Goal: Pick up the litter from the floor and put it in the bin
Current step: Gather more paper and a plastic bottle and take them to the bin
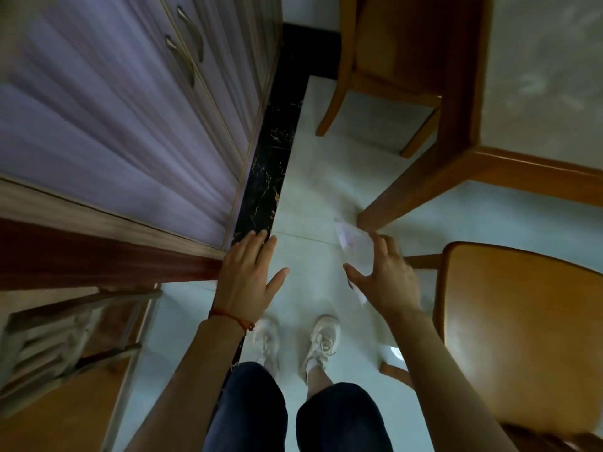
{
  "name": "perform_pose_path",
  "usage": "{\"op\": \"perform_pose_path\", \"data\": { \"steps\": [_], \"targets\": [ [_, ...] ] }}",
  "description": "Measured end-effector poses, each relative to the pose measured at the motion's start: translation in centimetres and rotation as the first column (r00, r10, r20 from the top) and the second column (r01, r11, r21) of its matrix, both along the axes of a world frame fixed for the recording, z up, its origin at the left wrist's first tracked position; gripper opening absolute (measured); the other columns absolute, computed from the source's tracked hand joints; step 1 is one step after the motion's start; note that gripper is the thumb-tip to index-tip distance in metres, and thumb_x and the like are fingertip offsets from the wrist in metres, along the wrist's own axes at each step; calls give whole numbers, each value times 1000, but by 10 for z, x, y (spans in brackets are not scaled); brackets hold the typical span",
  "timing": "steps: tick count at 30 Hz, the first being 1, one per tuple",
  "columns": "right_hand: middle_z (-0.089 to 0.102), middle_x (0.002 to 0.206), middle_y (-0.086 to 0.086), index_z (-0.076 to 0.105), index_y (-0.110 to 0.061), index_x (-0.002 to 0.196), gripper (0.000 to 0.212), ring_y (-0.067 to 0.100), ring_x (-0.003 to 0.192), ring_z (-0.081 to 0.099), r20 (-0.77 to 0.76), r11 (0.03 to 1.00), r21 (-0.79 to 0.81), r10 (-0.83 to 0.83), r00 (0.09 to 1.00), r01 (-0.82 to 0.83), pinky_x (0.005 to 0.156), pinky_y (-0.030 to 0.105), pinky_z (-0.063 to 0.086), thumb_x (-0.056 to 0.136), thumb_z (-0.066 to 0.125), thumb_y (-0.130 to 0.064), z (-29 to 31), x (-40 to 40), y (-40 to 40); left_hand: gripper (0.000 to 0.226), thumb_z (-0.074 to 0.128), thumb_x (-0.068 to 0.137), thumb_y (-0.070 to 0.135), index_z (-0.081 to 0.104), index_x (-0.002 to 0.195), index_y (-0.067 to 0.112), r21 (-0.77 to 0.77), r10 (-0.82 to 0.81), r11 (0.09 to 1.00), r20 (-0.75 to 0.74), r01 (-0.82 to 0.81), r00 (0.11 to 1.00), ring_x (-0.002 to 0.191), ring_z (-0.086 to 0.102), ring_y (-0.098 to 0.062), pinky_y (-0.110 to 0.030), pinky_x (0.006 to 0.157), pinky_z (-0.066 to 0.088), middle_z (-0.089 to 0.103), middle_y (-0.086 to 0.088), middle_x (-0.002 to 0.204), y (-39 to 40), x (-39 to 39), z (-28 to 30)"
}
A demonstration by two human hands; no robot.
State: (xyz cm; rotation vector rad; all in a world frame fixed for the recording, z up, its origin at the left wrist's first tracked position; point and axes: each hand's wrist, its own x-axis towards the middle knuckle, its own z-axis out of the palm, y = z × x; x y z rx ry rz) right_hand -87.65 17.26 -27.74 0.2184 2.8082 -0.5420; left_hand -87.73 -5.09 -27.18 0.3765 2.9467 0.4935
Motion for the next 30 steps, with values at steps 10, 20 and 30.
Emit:
{"op": "perform_pose_path", "data": {
  "steps": [10, 20, 30],
  "targets": [
    [44, 135, 7, 32, -15, 133, 69, 30, 106, 57, -32, 987, 16, -159, 987, 159, 83, 40, 51, 80, 60, -50, 56, 139, -26, 55, 77, 72, 21, 57, 116, -5, -45, -219, 975, -64, 216, 974, 111, 54, -41, -55, 90, 43, 59, -25, 119, -33, 94, 46],
    [49, 129, 7, 37, -14, 128, 69, 30, 101, 59, -14, 901, 12, -433, 901, 433, 77, 41, 53, 75, 66, -49, 101, 299, -35, 57, 80, 68, 24, 59, 114, -3, -79, -490, 869, 8, 489, 872, 107, 58, -39, -55, 84, 47, 62, -22, 116, -21, 194, 92],
    [52, 124, 3, 38, -15, 127, 65, 24, 93, 60, -22, 740, 31, -671, 741, 672, 66, 31, 47, 76, 65, -46, 118, 463, 23, 52, 47, 81, 37, 62, 108, -5, -102, -741, 666, 28, 739, 671, 103, 60, -39, -55, 81, 49, 64, -23, 111, 85, 287, 121]
  ]
}}
